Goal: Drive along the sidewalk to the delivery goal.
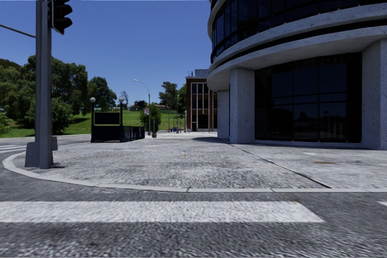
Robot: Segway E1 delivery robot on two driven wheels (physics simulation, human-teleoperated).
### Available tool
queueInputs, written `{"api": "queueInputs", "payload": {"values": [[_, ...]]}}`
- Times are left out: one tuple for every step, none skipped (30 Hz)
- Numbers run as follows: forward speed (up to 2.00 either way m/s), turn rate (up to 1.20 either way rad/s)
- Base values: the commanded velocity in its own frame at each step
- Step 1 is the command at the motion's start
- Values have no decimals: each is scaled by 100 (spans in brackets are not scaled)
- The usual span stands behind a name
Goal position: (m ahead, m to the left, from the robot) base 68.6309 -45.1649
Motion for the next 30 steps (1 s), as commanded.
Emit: {"api": "queueInputs", "payload": {"values": [[200,0],[200,0],[200,0],[200,0],[200,0],[200,0],[200,0],[200,0],[200,0],[200,0],[200,0],[200,0],[200,0],[200,0],[200,0],[200,0],[200,0],[200,0],[200,0],[200,0],[200,0],[200,0],[200,0],[200,0],[200,0],[200,0],[200,0],[200,0],[200,0],[200,0]]}}
